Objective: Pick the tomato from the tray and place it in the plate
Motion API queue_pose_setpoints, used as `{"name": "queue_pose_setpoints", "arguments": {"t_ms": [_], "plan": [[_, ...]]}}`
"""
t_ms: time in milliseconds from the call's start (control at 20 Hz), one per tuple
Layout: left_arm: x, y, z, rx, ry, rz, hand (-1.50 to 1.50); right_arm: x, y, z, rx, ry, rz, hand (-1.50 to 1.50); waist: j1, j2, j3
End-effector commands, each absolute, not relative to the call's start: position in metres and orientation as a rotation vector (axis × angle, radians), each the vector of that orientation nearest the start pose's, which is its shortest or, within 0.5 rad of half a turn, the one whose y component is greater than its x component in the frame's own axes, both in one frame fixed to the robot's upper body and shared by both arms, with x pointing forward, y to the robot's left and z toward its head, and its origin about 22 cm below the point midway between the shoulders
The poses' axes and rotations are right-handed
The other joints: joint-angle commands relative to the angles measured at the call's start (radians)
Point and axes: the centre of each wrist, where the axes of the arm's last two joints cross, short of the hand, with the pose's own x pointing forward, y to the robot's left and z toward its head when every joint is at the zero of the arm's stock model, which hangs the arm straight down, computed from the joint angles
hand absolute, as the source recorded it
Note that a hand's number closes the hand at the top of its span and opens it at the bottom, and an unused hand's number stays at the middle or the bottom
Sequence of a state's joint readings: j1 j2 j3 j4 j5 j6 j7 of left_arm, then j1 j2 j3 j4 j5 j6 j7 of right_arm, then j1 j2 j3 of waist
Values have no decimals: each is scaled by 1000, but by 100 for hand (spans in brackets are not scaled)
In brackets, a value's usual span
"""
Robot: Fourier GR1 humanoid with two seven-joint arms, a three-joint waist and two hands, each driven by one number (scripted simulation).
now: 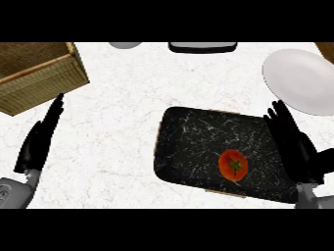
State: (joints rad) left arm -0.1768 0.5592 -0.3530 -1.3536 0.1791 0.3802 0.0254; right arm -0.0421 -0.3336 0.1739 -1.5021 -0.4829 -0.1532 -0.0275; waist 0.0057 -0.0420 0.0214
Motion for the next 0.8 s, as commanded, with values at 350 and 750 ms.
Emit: {"name": "queue_pose_setpoints", "arguments": {"t_ms": [350,750], "plan": [[278,274,14,263,-1409,-171,0,298,-284,163,-40,-2065,914,150,10,-5,-45],[291,287,29,161,-1402,-92,0,288,-327,23,444,-2105,796,-150,10,50,-18]]}}
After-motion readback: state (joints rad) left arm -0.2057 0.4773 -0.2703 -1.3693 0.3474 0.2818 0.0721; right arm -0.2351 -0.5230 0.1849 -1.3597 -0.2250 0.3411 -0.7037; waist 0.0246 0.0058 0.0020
